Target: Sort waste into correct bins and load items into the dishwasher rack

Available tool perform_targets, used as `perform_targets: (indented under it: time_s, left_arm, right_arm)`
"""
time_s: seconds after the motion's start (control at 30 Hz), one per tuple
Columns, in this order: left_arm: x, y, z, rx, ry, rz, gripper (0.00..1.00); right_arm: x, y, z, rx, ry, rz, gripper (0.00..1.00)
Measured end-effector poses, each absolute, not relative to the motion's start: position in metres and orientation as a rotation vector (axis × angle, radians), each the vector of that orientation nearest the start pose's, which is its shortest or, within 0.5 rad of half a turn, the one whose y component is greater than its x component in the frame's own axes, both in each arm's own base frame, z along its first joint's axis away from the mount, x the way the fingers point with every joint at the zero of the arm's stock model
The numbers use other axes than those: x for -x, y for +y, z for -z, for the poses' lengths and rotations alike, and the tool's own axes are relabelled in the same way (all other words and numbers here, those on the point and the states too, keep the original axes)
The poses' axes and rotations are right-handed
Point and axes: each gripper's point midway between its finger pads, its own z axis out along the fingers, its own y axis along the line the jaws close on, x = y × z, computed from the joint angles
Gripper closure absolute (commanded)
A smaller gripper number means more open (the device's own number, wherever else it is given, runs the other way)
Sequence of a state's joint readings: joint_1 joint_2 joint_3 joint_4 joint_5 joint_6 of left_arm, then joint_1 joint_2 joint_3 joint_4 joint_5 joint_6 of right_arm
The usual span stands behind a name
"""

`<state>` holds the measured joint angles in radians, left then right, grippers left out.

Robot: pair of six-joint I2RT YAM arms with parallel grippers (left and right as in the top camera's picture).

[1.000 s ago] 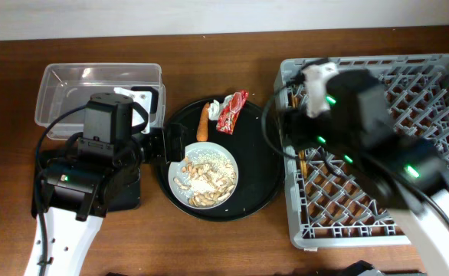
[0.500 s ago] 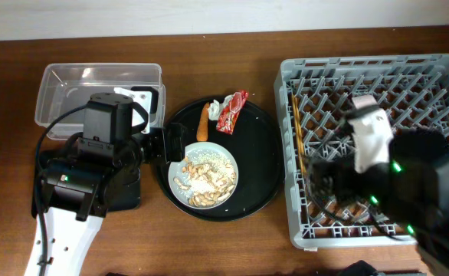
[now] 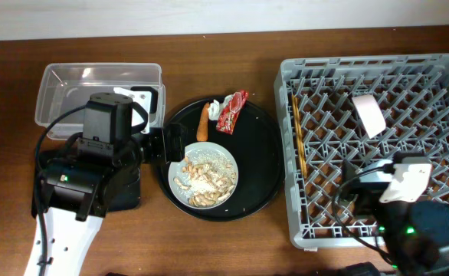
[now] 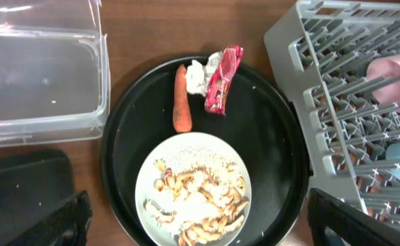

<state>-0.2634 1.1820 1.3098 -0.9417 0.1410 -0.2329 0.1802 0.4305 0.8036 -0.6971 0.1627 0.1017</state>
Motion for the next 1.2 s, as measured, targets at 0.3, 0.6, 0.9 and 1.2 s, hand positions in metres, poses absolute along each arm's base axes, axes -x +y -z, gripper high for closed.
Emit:
perform_targets:
  time_s: [0.3,0.6,0.9,1.2]
  left_arm:
    - [-0.305,-0.107,-0.271,-0.104,2.410,0.400,0.01]
    - [-0.305,-0.107,-0.271,-0.105,2.410,0.401,0.01]
    - [-0.305,-0.108,-0.271,-0.105,2.410,0.401,0.01]
    - [-0.305,-0.108,-0.271,-0.105,2.410,0.401,0.01]
  right_arm:
    - [-0.231,0.024,-0.197,-0.002,1.760,-0.132,0.02]
    - [-0.242,0.043,-0.162,0.066,1.648,-0.226,0.02]
    - [-0.242,0.048,-0.160,0.088,1.645,-0.251,0.02]
    - [-0.242,0.048,-0.160,0.088,1.645,-0.251,0.02]
